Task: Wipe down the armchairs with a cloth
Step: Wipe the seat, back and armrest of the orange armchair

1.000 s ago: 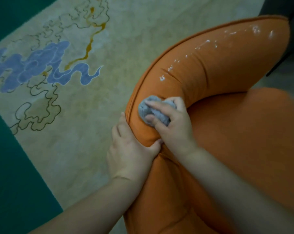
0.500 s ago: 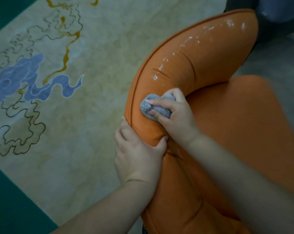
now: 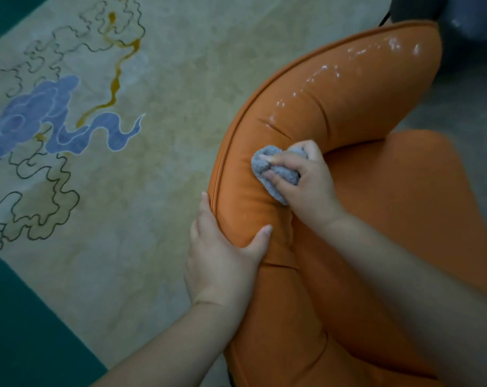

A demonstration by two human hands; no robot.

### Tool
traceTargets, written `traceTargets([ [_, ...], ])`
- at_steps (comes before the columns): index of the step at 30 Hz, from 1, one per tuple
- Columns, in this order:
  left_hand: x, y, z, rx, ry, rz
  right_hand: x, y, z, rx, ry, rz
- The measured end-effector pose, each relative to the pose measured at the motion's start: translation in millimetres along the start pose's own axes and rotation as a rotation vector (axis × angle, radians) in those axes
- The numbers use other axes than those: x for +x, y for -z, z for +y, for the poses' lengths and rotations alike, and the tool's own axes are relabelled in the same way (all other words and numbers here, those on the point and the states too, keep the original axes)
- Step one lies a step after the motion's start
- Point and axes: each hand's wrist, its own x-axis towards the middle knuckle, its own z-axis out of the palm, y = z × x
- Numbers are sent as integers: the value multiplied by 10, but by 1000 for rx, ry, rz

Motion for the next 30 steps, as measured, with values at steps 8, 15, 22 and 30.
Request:
traceTargets([
  [8,665,-22,167,27,-169,-111,698,31,128,15,-198,292],
  [15,1192,-61,421,58,-282,-257,262,-253,-39,26,-61,263],
  [22,1459,-85,524,91,-421,-359,1156,-56,162,-118,-201,449],
  [30,1736,-99,638,67,-521,-488,872,-105,75,-157,-63,242],
])
